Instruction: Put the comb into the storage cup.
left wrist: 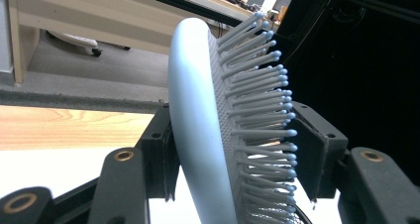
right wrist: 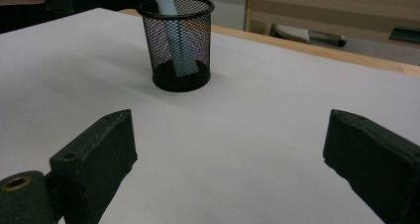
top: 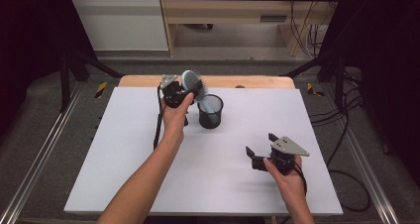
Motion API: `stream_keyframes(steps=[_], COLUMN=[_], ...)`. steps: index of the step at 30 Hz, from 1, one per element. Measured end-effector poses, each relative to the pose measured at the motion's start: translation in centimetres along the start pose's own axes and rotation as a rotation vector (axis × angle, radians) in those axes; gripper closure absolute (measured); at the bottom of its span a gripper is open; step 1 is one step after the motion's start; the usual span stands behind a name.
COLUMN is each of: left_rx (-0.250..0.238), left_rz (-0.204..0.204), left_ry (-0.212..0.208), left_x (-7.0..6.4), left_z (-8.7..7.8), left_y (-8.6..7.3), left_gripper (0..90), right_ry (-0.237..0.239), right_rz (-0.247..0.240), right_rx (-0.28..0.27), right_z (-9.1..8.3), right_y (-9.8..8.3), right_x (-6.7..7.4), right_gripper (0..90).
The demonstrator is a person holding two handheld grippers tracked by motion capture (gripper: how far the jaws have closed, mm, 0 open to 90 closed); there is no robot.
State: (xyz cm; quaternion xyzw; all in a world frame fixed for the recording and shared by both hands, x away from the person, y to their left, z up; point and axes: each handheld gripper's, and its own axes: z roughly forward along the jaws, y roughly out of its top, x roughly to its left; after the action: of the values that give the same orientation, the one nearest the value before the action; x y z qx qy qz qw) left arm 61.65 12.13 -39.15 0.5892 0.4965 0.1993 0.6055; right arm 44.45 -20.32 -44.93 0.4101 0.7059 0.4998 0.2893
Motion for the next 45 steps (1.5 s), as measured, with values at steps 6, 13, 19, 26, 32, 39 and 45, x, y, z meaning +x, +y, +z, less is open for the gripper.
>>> stream_keyframes(steps=[6,13,19,26,32,39,45], left_rx=[-0.001,0.002,0.019,0.03,0.04,0.04,0.032], left_rz=[-0.002,0.001,0.0,0.0,-0.007,0.011,0.032], left_ry=[0.005,0.004,0.007,0.011,0.017,0.029,0.043], left_x=[0.26,0.26,0.13,0.06,0.14,-0.14,-0.4], left_z=[-0.09,-0.06,0.03,0.01,0.04,-0.25,-0.88], left_y=[-0.1,-0.15,-0.4,-0.54,-0.57,-0.45,-0.31], left_gripper=[42.4,41.8,38.2,29.7,18.7,7.9,5.2], right_ry=[0.004,0.004,0.006,0.009,0.01,0.011,0.008], right_rz=[-0.004,-0.003,-0.005,-0.008,-0.012,-0.019,-0.018], right_rx=[0.002,0.004,0.002,0.004,0.008,0.013,0.014], right_z=[0.04,0.03,0.04,0.02,0.06,0.14,0.11], right_y=[0.0,-0.02,0.0,0.0,-0.02,-0.03,-0.05], right_x=[0.11,0.13,0.11,0.13,0.15,0.22,0.17], right_gripper=[6.2,6.1,6.1,6.0,6.0,5.9,5.8])
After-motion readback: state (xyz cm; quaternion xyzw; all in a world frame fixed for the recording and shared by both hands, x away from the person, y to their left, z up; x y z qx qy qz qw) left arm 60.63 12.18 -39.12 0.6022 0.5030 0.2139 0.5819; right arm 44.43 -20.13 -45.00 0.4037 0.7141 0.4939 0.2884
